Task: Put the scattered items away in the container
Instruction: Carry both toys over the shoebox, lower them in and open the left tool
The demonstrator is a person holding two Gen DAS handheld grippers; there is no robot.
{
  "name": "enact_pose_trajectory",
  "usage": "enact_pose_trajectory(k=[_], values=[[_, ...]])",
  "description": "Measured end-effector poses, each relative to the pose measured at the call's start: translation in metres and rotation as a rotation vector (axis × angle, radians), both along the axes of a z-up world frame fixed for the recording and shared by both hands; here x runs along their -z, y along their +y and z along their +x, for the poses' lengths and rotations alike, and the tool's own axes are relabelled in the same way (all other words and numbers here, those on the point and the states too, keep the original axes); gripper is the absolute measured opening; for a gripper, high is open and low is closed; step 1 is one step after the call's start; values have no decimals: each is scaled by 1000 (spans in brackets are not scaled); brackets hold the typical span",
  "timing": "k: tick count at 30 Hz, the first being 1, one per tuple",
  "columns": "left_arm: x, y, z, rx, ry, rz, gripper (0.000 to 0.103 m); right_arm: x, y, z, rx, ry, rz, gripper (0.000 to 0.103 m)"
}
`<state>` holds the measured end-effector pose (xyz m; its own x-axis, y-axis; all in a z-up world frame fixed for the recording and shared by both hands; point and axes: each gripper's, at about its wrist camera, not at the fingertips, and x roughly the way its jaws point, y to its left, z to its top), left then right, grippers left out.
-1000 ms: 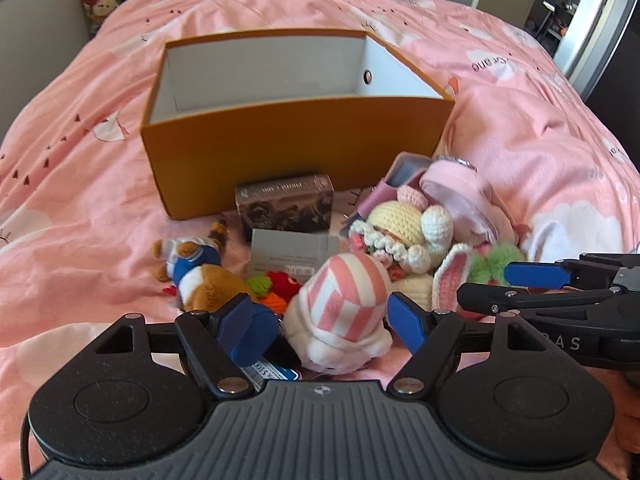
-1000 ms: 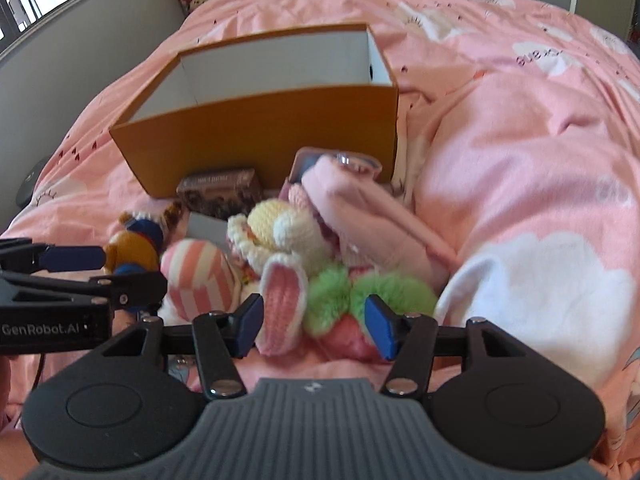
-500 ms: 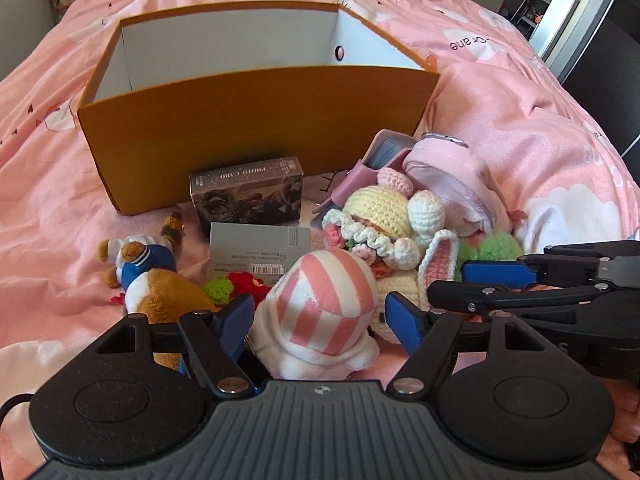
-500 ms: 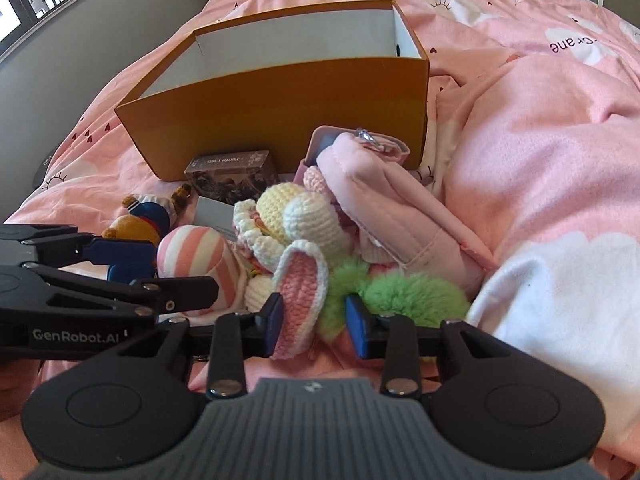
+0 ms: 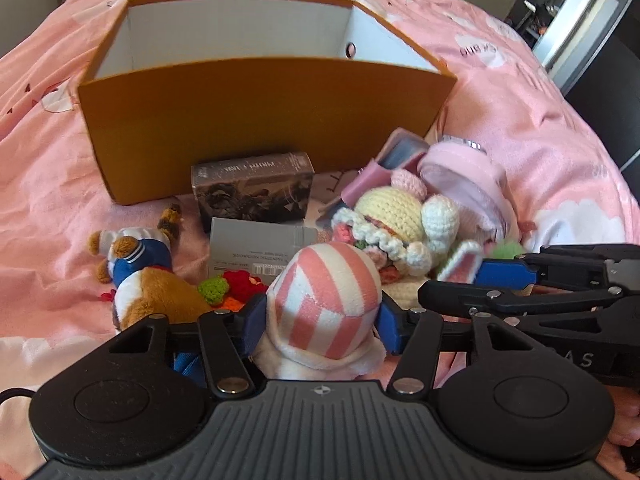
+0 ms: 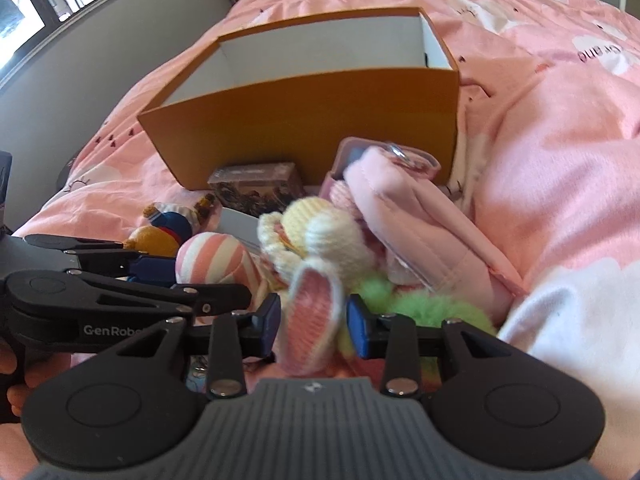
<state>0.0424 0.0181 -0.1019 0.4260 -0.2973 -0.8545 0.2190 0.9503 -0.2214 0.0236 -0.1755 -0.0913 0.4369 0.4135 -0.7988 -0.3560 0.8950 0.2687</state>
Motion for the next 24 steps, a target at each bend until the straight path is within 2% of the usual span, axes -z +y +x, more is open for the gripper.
enact_pose_trajectory(k=[3,4,10,18,20,22,24], values=[[-11,10,0,-40,-26,-5,64,-2,1,3,5,-25,-1,59],[-14,12,1,-48,-31,-12,64,-2,2,6,10,-29,-6,60],[-23,19,5,-72,-60,-22,64,11,11,18,12,-32,-70,62],[-16,25,10,-83,-32,-53,65,25,23,35,-3,-70,-125,64],[-15,26,10,-85,-32,-57,65,29,26,37,-11,-64,-140,66],[-15,26,10,-87,-32,-61,64,35,30,38,-27,-54,-169,73],[-16,26,9,-91,-35,-65,65,37,33,36,-29,-69,-195,70]])
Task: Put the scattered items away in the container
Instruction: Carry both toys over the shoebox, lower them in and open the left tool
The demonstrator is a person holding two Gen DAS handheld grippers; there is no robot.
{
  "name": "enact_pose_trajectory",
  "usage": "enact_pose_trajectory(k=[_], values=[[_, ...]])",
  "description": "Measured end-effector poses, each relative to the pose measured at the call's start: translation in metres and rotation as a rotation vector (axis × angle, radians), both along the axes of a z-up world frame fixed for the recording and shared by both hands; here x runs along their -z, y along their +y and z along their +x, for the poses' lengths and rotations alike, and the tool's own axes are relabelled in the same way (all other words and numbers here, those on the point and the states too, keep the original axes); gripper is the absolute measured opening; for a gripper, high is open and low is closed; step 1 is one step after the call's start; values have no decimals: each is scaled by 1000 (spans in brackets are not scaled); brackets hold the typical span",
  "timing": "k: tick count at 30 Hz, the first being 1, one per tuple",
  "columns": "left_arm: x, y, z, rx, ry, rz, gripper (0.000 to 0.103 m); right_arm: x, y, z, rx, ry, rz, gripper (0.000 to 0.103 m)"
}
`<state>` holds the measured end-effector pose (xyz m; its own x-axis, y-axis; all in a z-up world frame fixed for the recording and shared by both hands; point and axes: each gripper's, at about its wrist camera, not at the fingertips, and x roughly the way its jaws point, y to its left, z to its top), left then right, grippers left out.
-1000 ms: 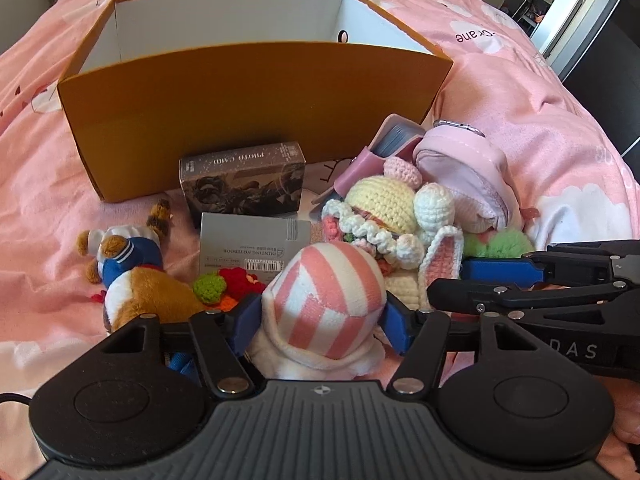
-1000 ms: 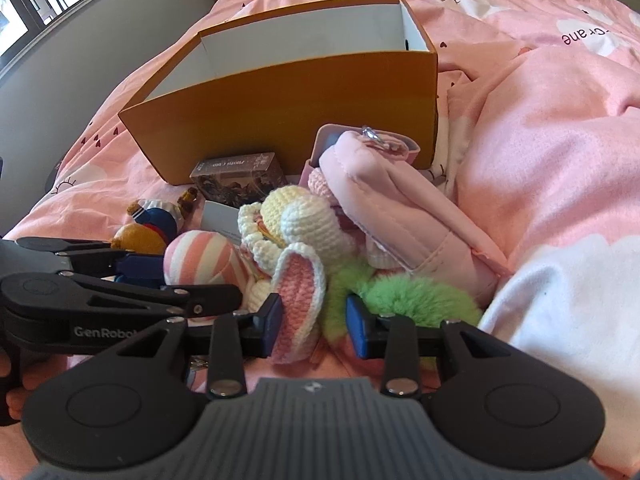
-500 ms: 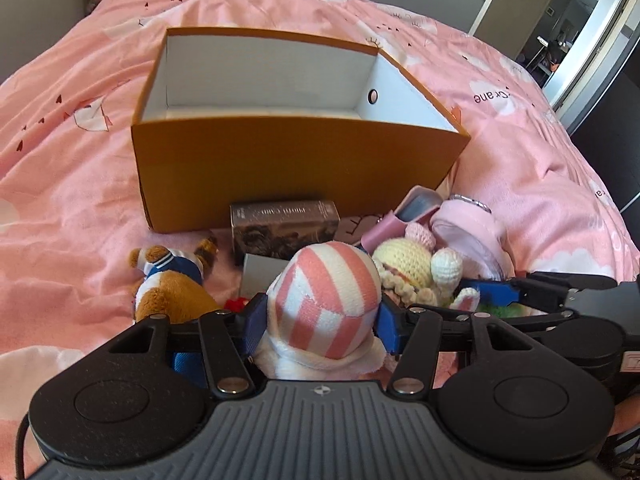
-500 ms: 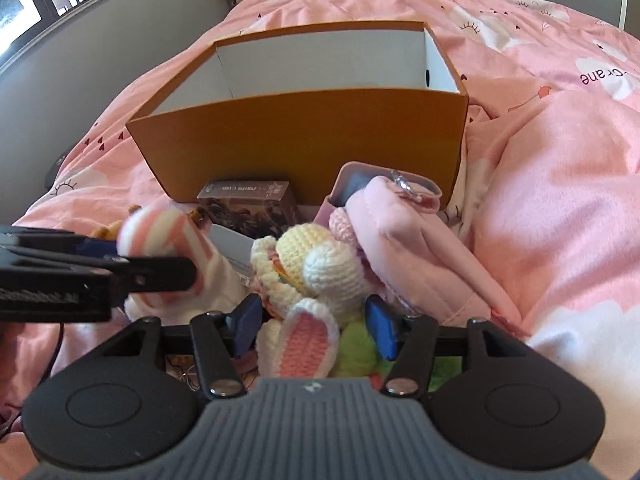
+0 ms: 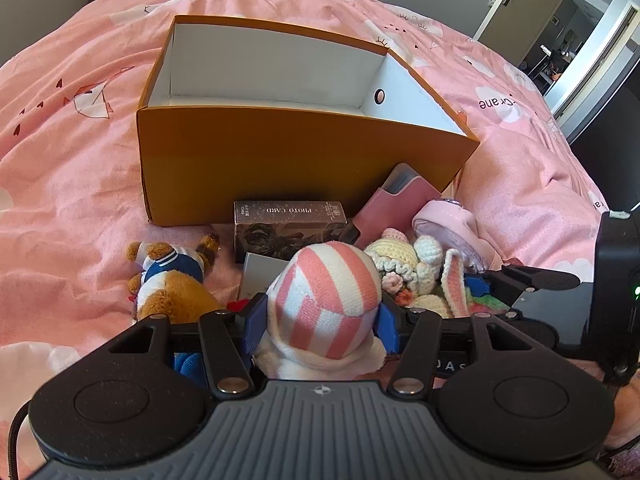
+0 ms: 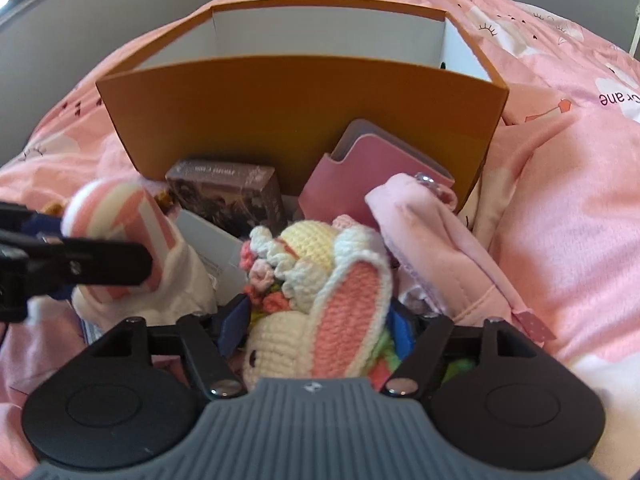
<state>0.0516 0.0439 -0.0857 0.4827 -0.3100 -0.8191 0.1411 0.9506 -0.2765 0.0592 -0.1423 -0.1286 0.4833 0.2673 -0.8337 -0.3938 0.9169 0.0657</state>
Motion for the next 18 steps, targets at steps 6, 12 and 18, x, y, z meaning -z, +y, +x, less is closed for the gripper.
enact_pose_trajectory(k=[6,12,18], values=[[-6,1,-5,-3,-15,-19,65,-10,-10,-7,19,-10,44,57],[-19,1,-12,3,-49,-38,64,-28,-14,-20,-1,-35,74,35],[-36,3,-18,3,-79,-63,64,-45,-23,-26,16,-23,155,33]])
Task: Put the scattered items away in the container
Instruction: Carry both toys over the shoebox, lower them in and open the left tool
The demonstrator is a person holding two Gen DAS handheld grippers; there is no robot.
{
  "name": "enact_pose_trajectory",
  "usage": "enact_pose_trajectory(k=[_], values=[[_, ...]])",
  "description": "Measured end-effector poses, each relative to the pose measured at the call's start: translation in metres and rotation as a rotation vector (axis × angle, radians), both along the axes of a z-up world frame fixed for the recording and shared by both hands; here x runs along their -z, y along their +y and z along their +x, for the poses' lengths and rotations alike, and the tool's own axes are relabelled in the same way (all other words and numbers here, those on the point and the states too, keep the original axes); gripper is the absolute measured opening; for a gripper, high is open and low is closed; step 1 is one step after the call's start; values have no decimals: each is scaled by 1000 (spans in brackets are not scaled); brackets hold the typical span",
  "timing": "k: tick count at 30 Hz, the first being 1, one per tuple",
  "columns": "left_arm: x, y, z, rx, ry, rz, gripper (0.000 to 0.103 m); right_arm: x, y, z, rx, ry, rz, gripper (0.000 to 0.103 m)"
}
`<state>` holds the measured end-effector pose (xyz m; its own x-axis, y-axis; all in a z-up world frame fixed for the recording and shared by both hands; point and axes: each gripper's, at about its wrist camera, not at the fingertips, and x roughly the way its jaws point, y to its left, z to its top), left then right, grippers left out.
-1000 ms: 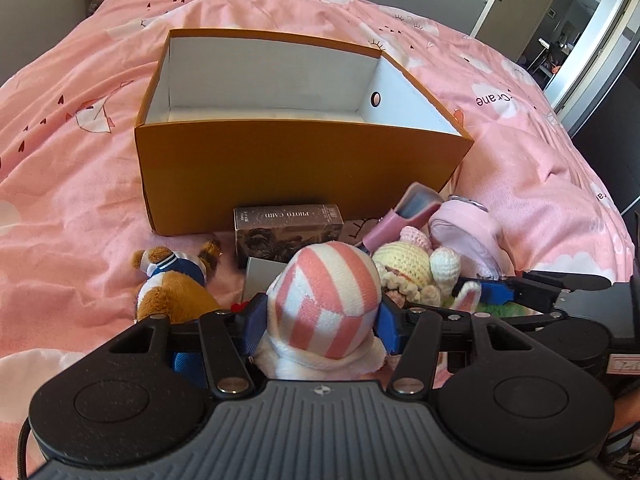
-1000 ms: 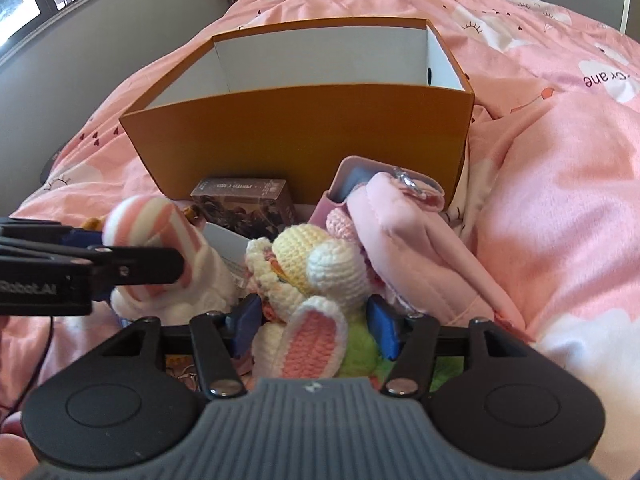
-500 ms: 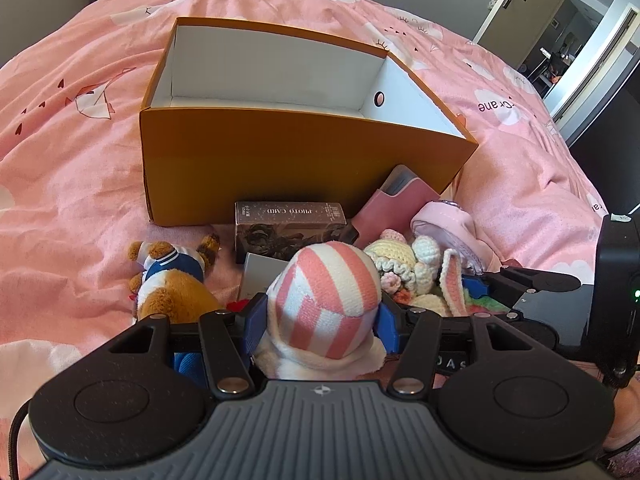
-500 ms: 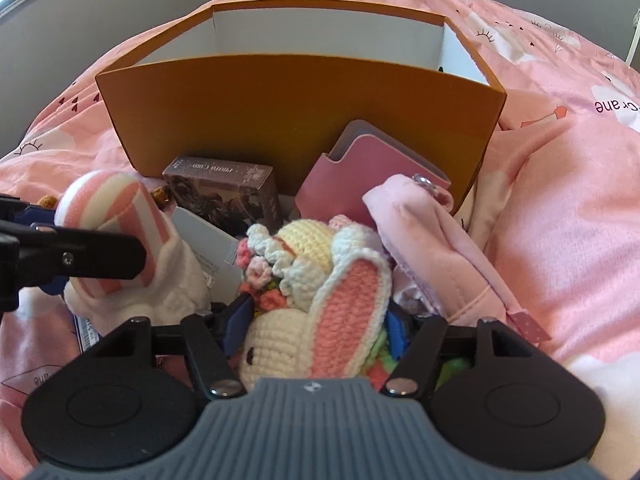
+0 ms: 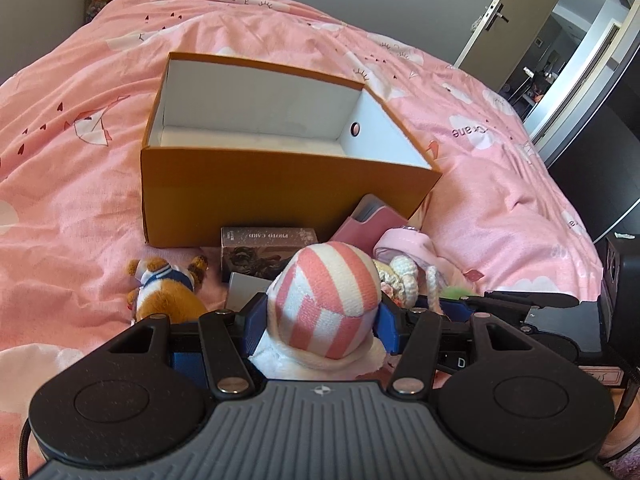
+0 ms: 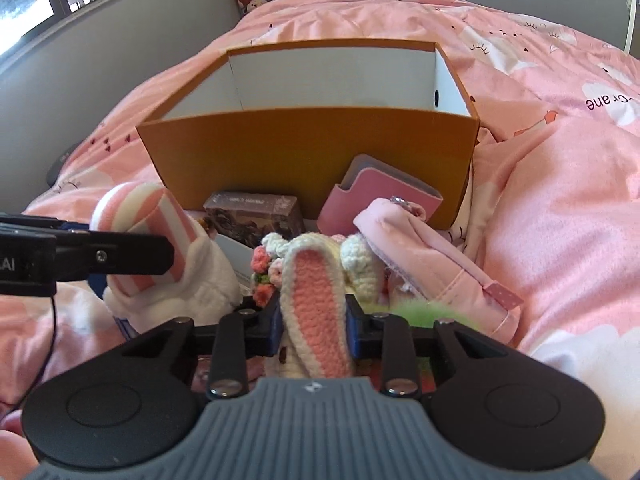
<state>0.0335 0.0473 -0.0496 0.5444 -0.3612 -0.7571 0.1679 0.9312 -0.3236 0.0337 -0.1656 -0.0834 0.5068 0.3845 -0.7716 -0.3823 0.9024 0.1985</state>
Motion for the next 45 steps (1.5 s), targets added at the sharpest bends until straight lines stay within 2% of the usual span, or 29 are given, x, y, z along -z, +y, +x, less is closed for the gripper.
enact_pose_trajectory(k=[4,13,21,26,30,34,41,45], values=[[-18,0,-3,7,-41,11,64,-17,-2,-5,-6,-28,32,32],[-68,11,5,42,-128,10,64,-68,-4,-1,-44,-151,78,32],[-118,23,27,44,-234,27,64,-107,4,34,-50,-286,91,32],[-131,27,61,37,-242,49,64,-122,11,72,-48,-315,124,32],[-125,30,98,33,-207,59,64,-124,21,108,-52,-317,138,32],[-104,36,142,22,-126,55,64,-109,32,148,-45,-271,129,32],[-43,29,209,35,32,136,64,-54,51,214,-32,-85,102,32],[-9,31,239,7,107,178,64,-27,61,241,-26,-5,95,32]])
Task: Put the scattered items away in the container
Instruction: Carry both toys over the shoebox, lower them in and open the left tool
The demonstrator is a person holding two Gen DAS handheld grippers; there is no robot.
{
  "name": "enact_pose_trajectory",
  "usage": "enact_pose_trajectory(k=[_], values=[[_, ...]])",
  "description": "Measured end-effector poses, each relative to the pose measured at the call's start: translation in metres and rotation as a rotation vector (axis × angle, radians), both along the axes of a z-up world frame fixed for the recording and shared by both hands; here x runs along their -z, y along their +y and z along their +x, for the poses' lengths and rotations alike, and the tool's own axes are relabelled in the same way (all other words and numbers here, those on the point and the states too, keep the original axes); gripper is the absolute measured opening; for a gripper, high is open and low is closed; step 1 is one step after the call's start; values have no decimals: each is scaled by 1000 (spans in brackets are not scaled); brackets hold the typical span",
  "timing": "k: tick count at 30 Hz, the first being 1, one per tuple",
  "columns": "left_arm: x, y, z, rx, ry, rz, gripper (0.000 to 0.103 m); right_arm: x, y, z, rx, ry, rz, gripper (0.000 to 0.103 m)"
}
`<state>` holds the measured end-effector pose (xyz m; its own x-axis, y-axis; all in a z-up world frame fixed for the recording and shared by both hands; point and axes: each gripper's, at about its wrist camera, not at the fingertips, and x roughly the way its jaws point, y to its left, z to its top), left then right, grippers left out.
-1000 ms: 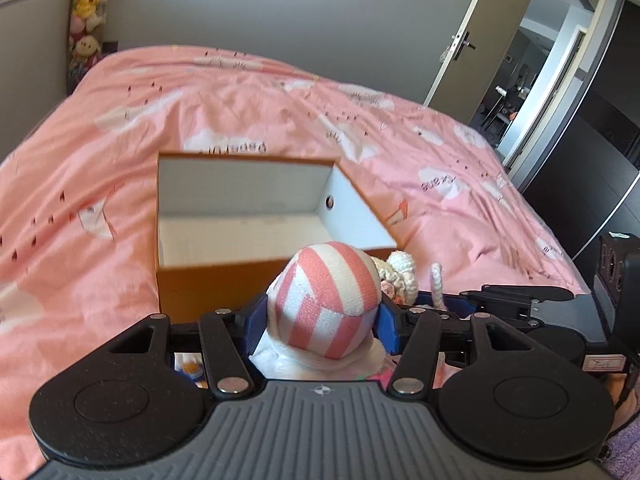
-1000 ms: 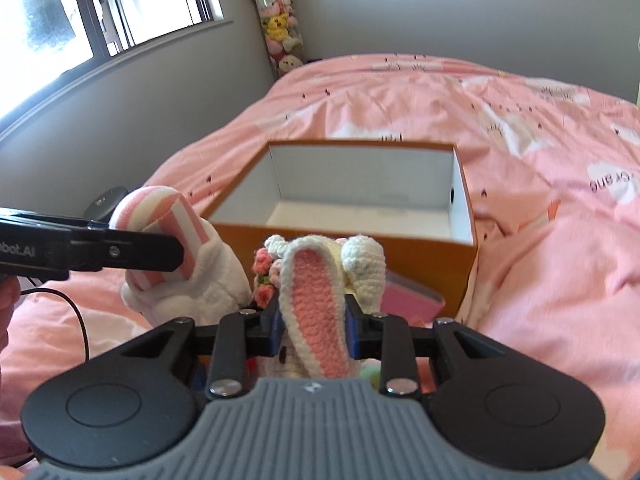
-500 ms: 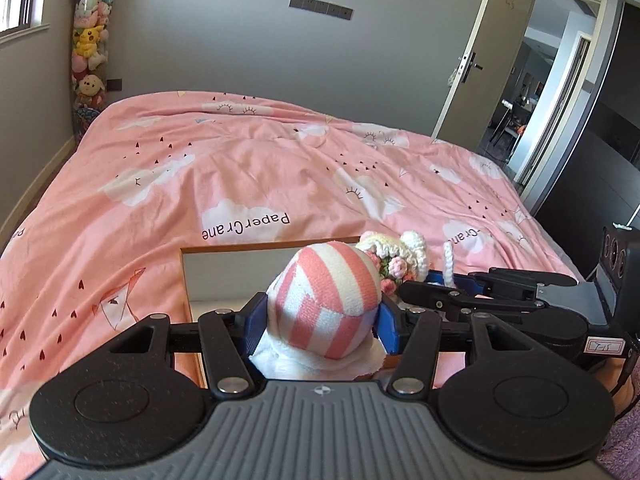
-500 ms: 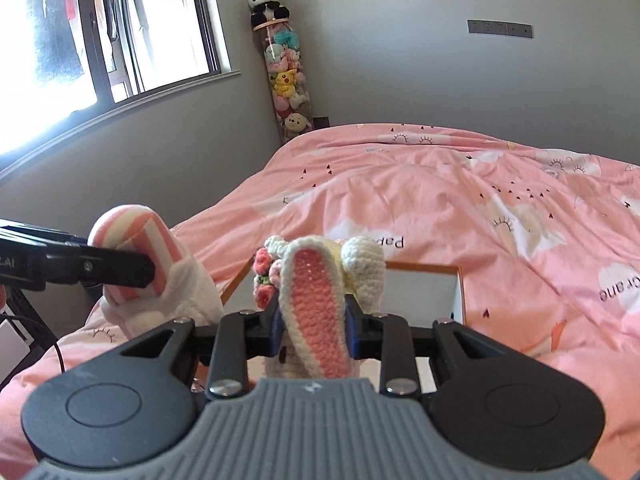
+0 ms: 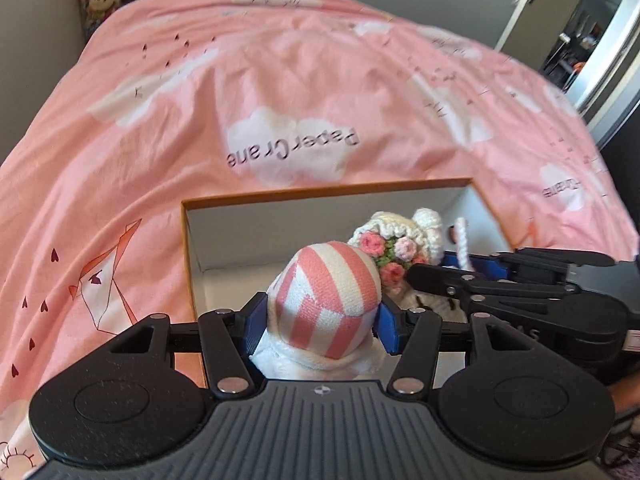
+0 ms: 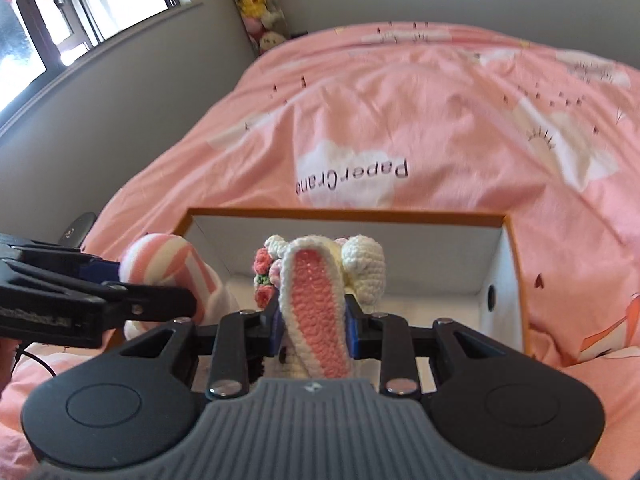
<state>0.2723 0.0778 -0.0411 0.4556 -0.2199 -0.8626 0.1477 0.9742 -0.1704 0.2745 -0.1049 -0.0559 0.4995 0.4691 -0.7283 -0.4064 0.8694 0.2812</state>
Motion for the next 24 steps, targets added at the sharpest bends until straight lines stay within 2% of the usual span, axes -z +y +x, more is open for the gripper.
enact_pose_trajectory(k=[4,7,11,19,24], values=[[19,8,18,-17,57,-23,64,18,6,17,3,49,16,32],[26,7,25,-17,68,5,64,26,8,25,7,78,49,32],[36,5,34,-14,86,27,65,37,17,32,-3,105,38,32],[42,2,39,-20,41,81,70,46,16,45,30,185,66,32],[38,4,36,-28,31,54,74,47,19,45,21,193,39,34]])
